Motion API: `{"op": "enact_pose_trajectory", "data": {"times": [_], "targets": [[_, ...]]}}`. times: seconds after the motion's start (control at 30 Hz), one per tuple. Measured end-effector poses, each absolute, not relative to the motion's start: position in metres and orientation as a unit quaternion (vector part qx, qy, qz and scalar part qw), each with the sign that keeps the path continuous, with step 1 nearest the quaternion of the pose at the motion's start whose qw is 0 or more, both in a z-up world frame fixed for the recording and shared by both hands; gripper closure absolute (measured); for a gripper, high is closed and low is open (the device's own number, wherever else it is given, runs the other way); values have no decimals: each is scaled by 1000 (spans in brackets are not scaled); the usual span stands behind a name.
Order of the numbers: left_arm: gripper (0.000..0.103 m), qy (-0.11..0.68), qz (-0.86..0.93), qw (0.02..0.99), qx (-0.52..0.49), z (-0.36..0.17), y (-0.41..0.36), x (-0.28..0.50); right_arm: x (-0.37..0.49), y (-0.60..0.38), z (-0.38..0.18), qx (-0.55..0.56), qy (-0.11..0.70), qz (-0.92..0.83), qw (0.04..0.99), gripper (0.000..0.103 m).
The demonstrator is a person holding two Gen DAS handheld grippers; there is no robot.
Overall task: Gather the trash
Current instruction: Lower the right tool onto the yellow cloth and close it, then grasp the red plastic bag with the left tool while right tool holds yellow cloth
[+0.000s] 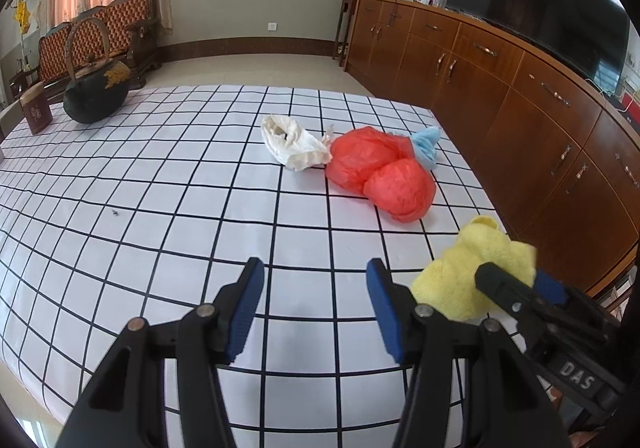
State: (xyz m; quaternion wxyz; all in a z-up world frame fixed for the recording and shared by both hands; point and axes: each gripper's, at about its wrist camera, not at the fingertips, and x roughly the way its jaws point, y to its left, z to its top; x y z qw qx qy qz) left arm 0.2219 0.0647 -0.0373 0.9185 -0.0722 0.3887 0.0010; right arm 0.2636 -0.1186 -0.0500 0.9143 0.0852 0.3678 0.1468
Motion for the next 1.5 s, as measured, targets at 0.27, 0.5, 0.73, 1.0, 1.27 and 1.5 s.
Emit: {"op": "enact_pose_trajectory", "data": {"times": [0.27,0.5,0.73,1.0,1.27,1.5], "targets": [[48,392,3,917,-73,-41,66,223,286,-106,-69,68,403,147,901,26],[48,396,-3,915,-75,-42,60,230,288,-112,-73,86,404,158,897,68],[48,399,-25,913,-77,-35,44,250,290,-128,-55,104,375,138,911,73],[48,411,-41,906,-90,-35,26,284,323,-144,-45,122,365,114,916,72],[48,407,-30,908,-89,-30,11,310,353,-149,-41,136,357,98,919,72],[48,430,-9,899,-82,-46,8,334,378,-145,-37,130,349,89,924,72]]}}
